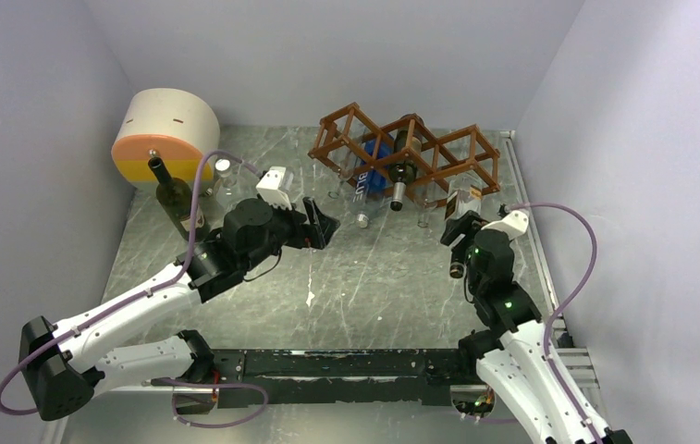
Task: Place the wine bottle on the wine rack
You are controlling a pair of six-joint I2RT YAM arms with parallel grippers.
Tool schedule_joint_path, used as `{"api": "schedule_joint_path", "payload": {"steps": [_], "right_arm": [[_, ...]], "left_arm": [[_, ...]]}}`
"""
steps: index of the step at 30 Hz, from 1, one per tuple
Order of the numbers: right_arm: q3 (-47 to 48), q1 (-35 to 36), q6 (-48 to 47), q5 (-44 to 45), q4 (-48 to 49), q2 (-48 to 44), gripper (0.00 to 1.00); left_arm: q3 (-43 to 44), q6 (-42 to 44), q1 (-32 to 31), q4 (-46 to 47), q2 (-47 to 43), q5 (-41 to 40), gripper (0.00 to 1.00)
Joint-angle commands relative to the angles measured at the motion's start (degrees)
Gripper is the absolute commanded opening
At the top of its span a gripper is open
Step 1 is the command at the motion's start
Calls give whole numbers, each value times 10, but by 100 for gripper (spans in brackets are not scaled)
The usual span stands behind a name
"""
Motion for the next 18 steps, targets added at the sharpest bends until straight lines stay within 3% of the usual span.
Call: {"api": "schedule_joint_path", "payload": {"steps": [1,18], "right_arm": [[21,1,-8,-28,181,-2,0],[27,-6,-79,-29,281,91,0]], "left_arm": [[19,7,-2,-2,-5,8,95],[28,26,-2,-13,-3,8,95]]}}
